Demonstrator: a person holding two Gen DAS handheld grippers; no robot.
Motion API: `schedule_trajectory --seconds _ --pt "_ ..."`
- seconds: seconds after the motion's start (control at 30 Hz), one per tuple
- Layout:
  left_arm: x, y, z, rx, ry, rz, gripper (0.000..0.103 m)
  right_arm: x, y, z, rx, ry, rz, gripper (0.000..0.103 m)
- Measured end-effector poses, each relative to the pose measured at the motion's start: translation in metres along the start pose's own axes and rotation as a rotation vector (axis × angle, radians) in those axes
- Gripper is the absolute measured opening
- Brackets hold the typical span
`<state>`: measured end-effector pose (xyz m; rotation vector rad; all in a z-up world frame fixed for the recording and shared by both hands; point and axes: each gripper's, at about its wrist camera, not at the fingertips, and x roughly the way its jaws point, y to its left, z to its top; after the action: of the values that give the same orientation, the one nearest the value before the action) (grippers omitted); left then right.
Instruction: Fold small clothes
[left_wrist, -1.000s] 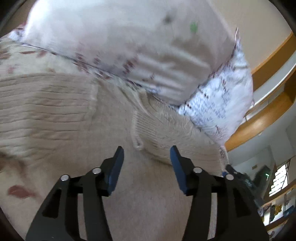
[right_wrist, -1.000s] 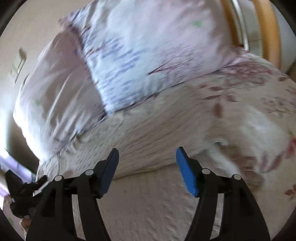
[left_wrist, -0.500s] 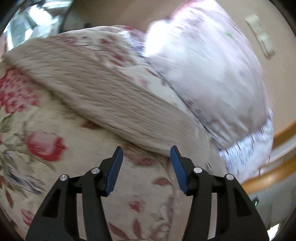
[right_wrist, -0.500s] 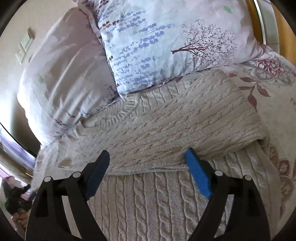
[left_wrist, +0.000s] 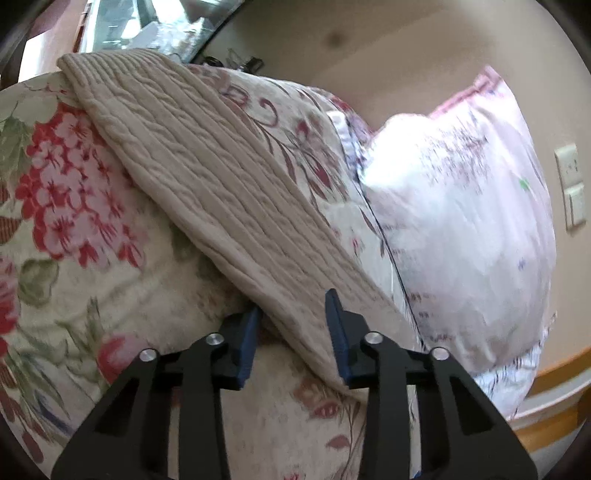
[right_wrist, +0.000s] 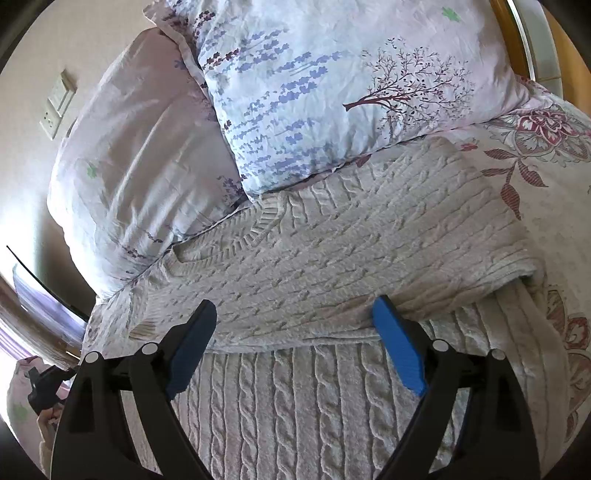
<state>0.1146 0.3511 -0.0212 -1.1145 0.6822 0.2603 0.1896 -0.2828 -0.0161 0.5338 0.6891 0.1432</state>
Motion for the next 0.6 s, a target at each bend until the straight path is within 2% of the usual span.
schedule_trajectory --seconds 0.13,0.27,0.47,0.6 --pt "0.005 0.002 0.006 -0.024 -0.021 0.032 0.009 -0.001 -0.003 0.000 0.016 -0.004 0.019 0.088" --pt "0.001 -0.016 0.008 0.002 -0.057 0.007 0.006 -0.002 -0.005 0.001 0.028 -0.007 0.038 0.088" --pt "-0.011 -0.094 -0.009 0.146 -0.074 -0.176 0.005 -0.003 -0.005 0.002 0.037 -0.013 0.066 0.088" --pt "-0.006 -0.157 -0.050 0.283 -0.018 -0.332 0.005 -0.004 -0.005 0.001 0.041 -0.017 0.078 0.088"
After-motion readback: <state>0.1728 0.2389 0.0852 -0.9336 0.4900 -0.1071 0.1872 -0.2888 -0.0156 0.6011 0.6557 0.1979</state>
